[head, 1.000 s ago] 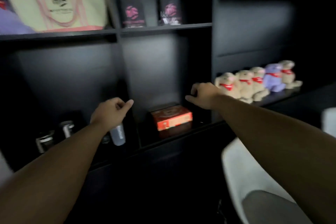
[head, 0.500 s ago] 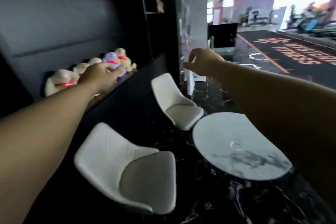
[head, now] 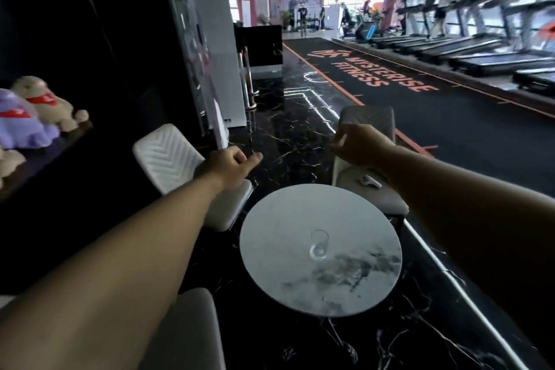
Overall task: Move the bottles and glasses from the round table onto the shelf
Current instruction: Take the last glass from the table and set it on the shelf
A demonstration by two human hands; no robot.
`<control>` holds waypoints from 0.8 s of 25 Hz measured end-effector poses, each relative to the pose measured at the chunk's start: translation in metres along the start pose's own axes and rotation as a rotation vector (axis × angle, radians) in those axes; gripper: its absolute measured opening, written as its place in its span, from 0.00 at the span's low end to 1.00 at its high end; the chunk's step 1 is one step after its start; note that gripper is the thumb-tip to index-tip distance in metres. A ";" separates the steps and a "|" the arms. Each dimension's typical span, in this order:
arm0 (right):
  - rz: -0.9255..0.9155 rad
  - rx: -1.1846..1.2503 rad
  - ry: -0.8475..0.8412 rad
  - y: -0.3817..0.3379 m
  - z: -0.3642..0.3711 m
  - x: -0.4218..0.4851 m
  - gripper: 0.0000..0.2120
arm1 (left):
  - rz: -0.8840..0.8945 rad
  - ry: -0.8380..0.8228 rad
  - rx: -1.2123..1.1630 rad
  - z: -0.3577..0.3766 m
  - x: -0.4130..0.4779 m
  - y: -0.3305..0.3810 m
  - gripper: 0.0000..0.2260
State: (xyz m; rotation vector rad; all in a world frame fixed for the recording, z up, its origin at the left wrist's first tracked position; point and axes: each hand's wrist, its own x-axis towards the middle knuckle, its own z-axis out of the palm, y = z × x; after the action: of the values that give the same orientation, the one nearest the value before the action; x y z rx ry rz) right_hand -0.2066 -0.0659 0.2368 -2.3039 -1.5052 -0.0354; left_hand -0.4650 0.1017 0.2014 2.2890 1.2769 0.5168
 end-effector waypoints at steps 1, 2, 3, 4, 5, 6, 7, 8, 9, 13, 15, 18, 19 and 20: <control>0.026 0.012 -0.014 0.012 0.015 0.005 0.18 | 0.012 -0.029 -0.012 0.022 0.013 0.001 0.30; 0.039 0.015 -0.042 0.022 0.033 0.008 0.18 | 0.018 -0.054 -0.031 0.045 0.023 0.002 0.29; 0.042 0.008 -0.084 0.032 0.054 0.011 0.19 | 0.015 -0.084 -0.050 0.068 0.030 0.001 0.28; 0.039 -0.005 -0.133 0.042 0.077 0.013 0.19 | 0.010 -0.116 -0.057 0.089 0.034 0.000 0.27; 0.038 -0.015 -0.179 0.053 0.102 0.017 0.20 | 0.000 -0.142 -0.049 0.109 0.039 -0.002 0.27; 0.043 -0.014 -0.213 0.063 0.125 0.022 0.21 | -0.015 -0.153 -0.034 0.126 0.044 -0.003 0.27; 0.050 -0.001 -0.245 0.071 0.148 0.028 0.21 | -0.032 -0.147 -0.023 0.138 0.050 -0.004 0.28; 0.046 0.013 -0.283 0.080 0.171 0.035 0.22 | -0.056 -0.130 -0.021 0.147 0.058 -0.005 0.28; 0.030 0.022 -0.319 0.086 0.193 0.042 0.23 | -0.079 -0.112 -0.019 0.153 0.065 -0.006 0.28; -0.089 -0.003 -0.458 0.100 0.259 0.062 0.28 | -0.163 -0.001 -0.028 0.157 0.083 -0.013 0.28; -0.120 -0.036 -0.530 0.105 0.282 0.067 0.34 | -0.182 0.065 -0.017 0.151 0.088 -0.012 0.30; -0.133 -0.095 -0.679 0.115 0.313 0.063 0.42 | -0.204 0.124 -0.054 0.146 0.092 -0.009 0.27; -0.125 -0.101 -0.728 0.118 0.322 0.059 0.43 | -0.215 0.128 -0.071 0.148 0.092 -0.009 0.27; -0.121 -0.099 -0.770 0.121 0.330 0.056 0.42 | -0.227 0.126 -0.080 0.152 0.091 -0.009 0.27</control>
State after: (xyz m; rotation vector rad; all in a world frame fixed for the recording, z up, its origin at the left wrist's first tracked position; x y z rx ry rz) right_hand -0.1374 0.0507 -0.0927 -2.4269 -2.0173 0.8489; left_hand -0.3452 0.1517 0.0802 2.0405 1.5253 0.6266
